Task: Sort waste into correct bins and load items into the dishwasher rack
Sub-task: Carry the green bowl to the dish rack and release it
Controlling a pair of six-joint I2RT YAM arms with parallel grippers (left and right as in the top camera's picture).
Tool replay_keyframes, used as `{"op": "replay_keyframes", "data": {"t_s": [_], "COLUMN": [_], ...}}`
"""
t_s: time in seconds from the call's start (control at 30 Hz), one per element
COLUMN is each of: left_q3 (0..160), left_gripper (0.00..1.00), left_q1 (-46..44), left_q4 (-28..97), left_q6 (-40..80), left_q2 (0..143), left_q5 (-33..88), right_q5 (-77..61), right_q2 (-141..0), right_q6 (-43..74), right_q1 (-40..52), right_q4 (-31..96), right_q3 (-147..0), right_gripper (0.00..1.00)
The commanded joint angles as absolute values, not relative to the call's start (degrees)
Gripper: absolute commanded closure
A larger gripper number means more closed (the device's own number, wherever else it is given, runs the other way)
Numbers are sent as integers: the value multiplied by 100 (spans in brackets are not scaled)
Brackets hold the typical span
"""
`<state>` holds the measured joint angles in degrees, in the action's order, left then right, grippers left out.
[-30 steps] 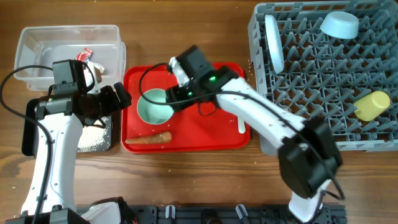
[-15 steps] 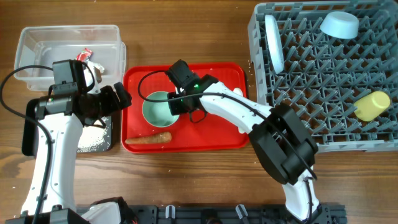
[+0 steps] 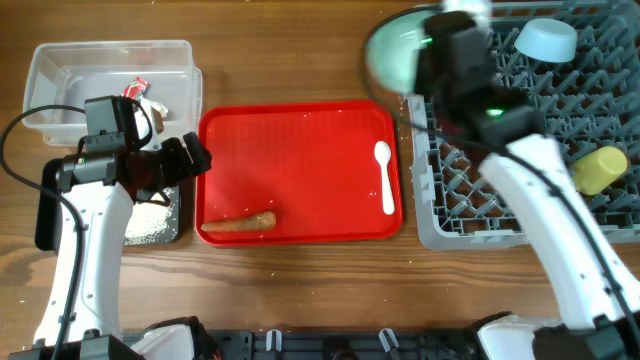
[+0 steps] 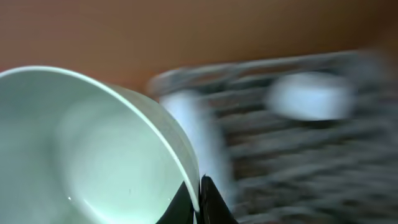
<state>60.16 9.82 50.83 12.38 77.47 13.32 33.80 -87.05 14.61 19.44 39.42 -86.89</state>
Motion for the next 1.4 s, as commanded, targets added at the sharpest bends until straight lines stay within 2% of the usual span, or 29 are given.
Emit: {"op": "replay_keyframes", "data": {"t_s": [0.0, 0.13, 0.3, 0.7, 0.83, 0.97, 1.0, 1.1, 1.27, 1.37], "left_q3": [6075, 6075, 6075, 6075, 6075, 6075, 6075, 6075, 6075, 6075], "left_gripper": [0, 0, 0, 1, 1, 1, 1, 1, 1, 1], "left_q1": [1020, 1020, 1020, 1020, 1020, 1020, 1020, 1020, 1020, 1020], "left_q4": [5087, 5087, 5085, 5078, 5052, 5041, 5041, 5043, 5043, 5046], "left_q6": [1288, 1288, 1288, 1291, 1293, 1293, 1293, 1293, 1293, 1293], "left_q2": [7771, 7771, 7771, 7771, 7771, 7771, 7771, 7771, 7771, 7771], "left_q5": [1341, 1341, 1341, 1341, 1343, 1343, 1343, 1343, 1343, 1343], "right_q5": [6112, 7380, 7413, 6949, 6261, 5986, 5986, 5977, 4851, 4619], "right_q2": [-8847, -9343, -10125, -11574, -11572, -11572, -11563, -11500, -11085, -10772], "right_q6": [1352, 1382, 1024, 917, 906, 904, 906, 913, 913, 913], "right_q1": [1278, 545, -14, 257, 454, 775, 823, 947, 930, 926], "right_q4": [3957, 3673, 3347, 3085, 3028, 3048, 3048, 3048, 3061, 3017], "right_q3": [-8665, -8611, -8611, -8602, -8602, -8600, -8602, -8602, -8602, -8602], "right_gripper": [96, 96, 95, 95, 77, 39, 36, 29, 29, 29]}}
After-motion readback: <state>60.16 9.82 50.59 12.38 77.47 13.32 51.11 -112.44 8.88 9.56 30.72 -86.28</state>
